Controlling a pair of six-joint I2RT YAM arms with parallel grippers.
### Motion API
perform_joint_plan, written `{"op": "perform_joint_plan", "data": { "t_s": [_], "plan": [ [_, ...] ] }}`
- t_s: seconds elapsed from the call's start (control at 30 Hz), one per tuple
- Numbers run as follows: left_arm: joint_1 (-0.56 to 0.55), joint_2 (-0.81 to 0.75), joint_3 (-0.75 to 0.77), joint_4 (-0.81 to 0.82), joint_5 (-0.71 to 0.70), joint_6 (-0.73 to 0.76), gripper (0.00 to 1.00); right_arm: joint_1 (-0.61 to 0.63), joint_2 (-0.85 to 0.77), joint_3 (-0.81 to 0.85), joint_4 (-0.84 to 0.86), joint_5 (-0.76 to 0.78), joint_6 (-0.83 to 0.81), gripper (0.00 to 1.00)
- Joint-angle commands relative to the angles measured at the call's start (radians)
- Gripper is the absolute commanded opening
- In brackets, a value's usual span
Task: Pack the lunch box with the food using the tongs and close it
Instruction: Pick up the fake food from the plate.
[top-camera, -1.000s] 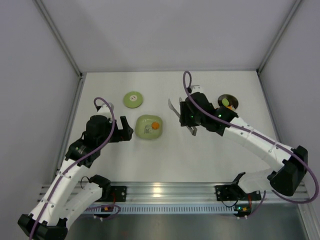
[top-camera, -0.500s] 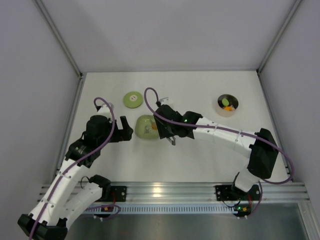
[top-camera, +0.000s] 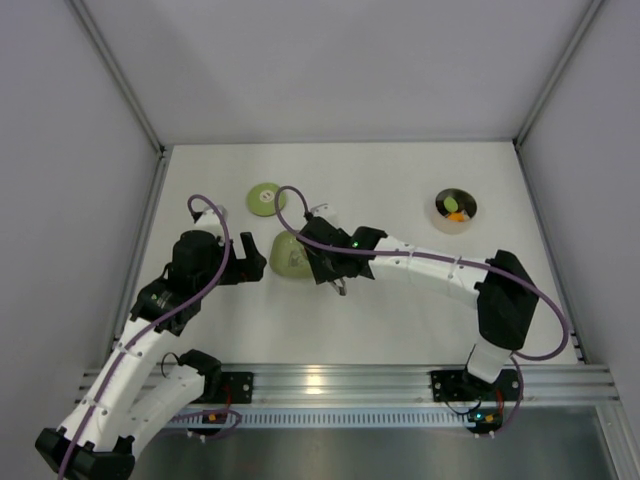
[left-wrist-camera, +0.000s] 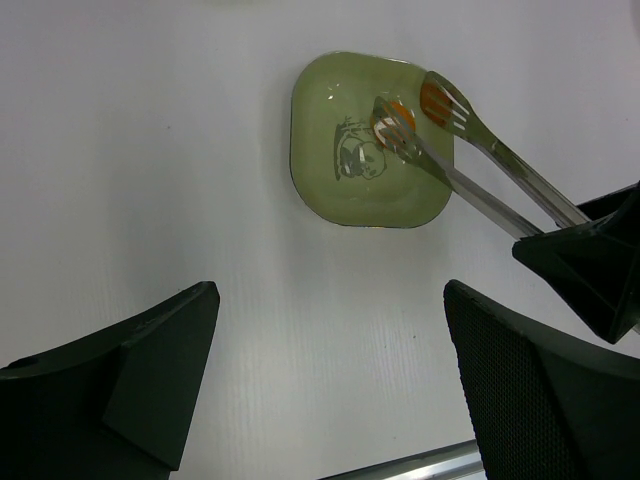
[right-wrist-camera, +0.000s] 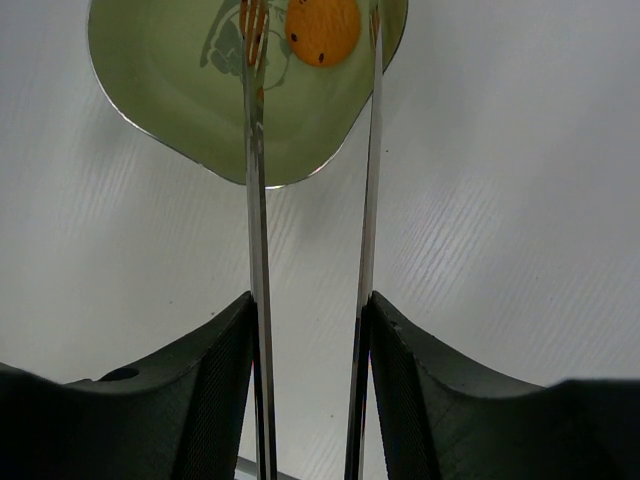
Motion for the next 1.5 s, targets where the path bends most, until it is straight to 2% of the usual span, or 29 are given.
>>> {"op": "perform_joint_plan", "data": {
  "t_s": [0.0, 0.87, 1.13, 1.27, 1.47],
  "plan": [
    [-0.005, -0.012, 0.006, 0.023, -0.006, -0.013, 0.99, 0.025, 0.009, 0.045, 0.008, 0.017, 0.013, 0.46],
    [-0.007, -0.012, 0.006, 0.021, -0.007, -0.012, 0.99, 0.041, 0.078, 0.088, -0.029, 0.004, 0.001, 0.45],
    [-0.007, -0.012, 0.006, 0.021, -0.007, -0.013, 0.99, 0.042, 0.074, 0.094, -0.033, 0.007, 0.001, 0.36],
    [-0.007, -0.014, 0.006, 0.020, -0.007, -0.013, 0.99, 0.044, 0.068, 0.108, -0.041, 0.017, -0.002, 0.29],
    [-0.007, -0.015, 0.006, 0.021, -0.009, -0.013, 0.99, 0.044, 0.048, 0.144, -0.059, 0.036, -0.003, 0.27]
  ]
}}
